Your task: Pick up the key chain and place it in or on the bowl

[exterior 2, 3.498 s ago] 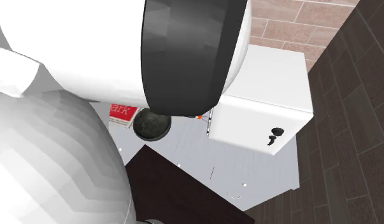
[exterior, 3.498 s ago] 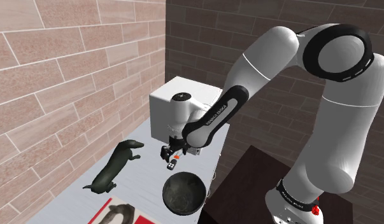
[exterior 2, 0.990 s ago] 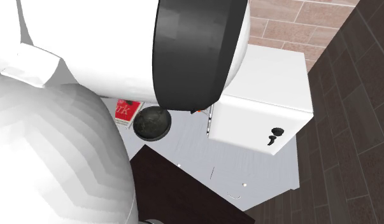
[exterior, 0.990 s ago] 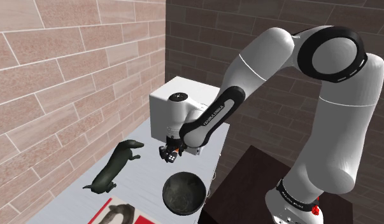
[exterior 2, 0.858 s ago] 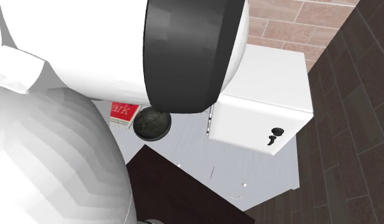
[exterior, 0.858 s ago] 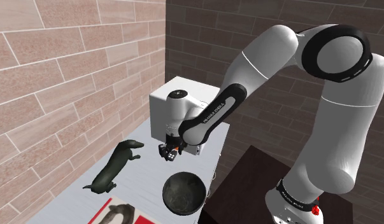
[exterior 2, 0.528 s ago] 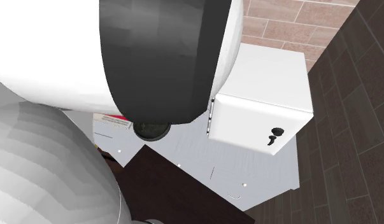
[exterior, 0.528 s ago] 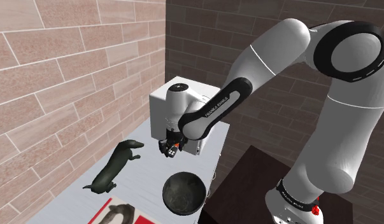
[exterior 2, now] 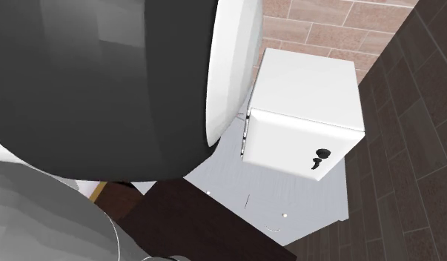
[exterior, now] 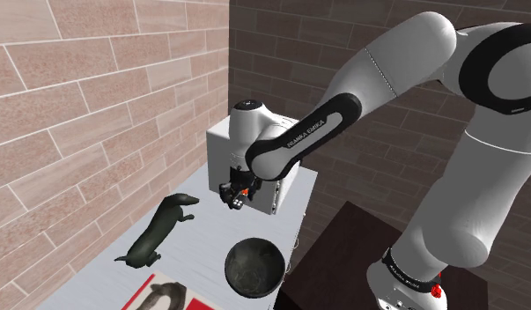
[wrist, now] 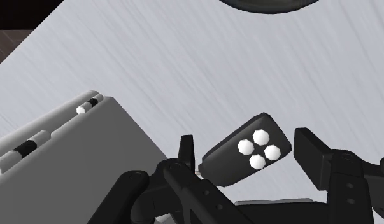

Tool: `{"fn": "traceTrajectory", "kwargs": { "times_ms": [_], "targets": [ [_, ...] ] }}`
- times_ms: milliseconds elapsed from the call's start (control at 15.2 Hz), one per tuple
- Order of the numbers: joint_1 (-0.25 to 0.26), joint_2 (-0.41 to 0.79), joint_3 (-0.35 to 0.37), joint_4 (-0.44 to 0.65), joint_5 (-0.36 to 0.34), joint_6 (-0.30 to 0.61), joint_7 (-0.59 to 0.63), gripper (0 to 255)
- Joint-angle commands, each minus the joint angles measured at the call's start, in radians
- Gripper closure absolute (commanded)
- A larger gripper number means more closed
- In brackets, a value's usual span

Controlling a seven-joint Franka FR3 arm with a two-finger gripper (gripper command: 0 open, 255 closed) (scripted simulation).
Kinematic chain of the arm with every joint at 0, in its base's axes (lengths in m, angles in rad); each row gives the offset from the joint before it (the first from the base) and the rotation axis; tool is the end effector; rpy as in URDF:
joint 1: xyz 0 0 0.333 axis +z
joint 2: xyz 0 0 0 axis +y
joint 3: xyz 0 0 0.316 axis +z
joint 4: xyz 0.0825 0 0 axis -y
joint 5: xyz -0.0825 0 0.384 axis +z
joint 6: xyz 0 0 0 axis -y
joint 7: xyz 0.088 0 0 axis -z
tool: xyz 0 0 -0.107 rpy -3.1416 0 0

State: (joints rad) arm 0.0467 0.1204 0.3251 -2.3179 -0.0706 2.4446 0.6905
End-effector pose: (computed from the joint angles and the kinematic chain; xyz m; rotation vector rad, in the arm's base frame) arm 0.4844 0.1892 0.2941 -3.1129 0.4185 -0.0242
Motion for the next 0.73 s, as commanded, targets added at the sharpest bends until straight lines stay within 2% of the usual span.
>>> {"fn": "traceTrajectory", "kwargs": {
  "times_ms": [0,132,660],
  "targets": [
    [-0.002,-0.022,0.002,0.005,0.012,-0.026,-0.01,255],
    [0.008,-0.052,0.014,-0.016,0.026,-0.034,0.002,255],
    [0.105,-0.203,0.111,-0.167,0.109,-0.023,0.135,255]
  ]
}}
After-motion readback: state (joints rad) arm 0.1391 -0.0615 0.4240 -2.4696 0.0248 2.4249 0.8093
